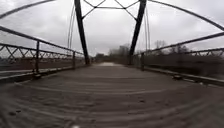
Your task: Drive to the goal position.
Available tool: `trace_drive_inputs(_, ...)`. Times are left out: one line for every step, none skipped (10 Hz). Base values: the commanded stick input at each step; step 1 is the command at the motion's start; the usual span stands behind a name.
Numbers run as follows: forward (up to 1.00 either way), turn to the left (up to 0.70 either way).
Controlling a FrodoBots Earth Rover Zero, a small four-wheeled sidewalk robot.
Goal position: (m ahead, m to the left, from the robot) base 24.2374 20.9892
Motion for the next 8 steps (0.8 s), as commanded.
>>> trace_drive_inputs(0.70, 0.00)
trace_drive_inputs(0.70, 0.00)
trace_drive_inputs(0.70, 0.00)
trace_drive_inputs(0.70, 0.00)
trace_drive_inputs(0.70, 0.00)
trace_drive_inputs(0.70, 0.00)
trace_drive_inputs(0.70, 0.00)
trace_drive_inputs(0.70, 0.00)
